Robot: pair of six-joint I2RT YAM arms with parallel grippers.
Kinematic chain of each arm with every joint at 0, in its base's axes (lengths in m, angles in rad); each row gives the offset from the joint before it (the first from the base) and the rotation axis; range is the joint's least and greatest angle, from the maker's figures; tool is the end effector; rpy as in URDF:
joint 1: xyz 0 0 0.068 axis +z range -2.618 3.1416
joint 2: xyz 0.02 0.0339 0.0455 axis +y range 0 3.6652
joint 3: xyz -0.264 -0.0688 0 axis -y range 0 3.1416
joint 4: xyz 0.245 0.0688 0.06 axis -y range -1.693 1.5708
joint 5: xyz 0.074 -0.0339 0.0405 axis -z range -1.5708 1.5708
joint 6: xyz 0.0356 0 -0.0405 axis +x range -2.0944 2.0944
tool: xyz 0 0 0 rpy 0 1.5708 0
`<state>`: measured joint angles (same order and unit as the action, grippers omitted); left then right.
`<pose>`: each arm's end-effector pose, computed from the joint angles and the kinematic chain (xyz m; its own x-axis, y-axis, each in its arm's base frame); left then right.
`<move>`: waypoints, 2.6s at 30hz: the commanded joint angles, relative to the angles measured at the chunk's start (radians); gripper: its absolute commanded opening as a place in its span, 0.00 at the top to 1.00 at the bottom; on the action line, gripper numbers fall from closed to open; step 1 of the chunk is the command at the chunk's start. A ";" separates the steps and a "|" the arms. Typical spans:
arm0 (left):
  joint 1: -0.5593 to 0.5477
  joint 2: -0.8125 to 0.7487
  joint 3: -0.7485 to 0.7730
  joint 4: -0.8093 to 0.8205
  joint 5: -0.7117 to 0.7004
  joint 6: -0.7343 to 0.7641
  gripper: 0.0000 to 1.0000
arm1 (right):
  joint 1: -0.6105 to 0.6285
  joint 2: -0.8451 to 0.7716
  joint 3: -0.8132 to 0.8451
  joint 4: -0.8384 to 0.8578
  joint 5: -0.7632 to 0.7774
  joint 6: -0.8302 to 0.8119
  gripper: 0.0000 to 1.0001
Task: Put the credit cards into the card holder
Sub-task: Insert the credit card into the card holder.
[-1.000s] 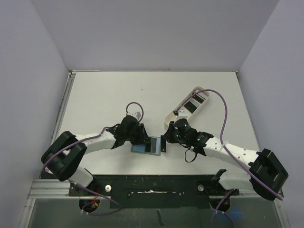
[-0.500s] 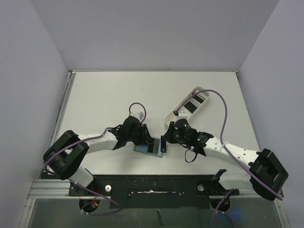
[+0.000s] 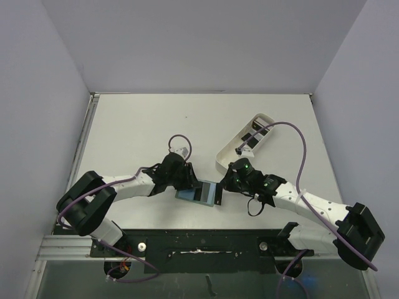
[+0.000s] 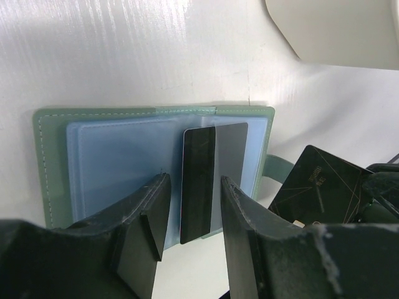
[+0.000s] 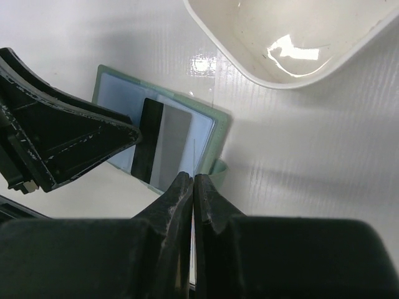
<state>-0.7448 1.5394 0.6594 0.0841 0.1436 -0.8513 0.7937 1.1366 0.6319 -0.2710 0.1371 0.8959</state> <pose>0.2101 -0.2006 0.1487 -0.9061 -0.1771 -0.3842 0.0955 0.7991 -0.5936 0.1650 0.1609 0.2105 -0.8048 0.2847 -0.5208 -0.0152 0.8673 0.4976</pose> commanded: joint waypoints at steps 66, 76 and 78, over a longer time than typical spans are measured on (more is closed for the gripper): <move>0.069 -0.218 -0.075 -0.060 -0.034 -0.013 0.84 | -0.104 0.001 -0.008 0.326 -0.216 -0.095 1.00; 0.093 -0.216 -0.124 -0.054 -0.019 0.018 1.00 | -0.111 0.171 0.030 0.452 -0.295 -0.076 1.00; 0.095 -0.214 -0.128 -0.054 -0.023 0.023 1.00 | -0.113 0.193 0.026 0.478 -0.301 -0.068 1.00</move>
<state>-0.6590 1.3407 0.5323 0.0063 0.1154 -0.8570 0.6823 1.3067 0.6262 0.0776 -0.1257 0.8055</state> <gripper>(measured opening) 0.007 0.026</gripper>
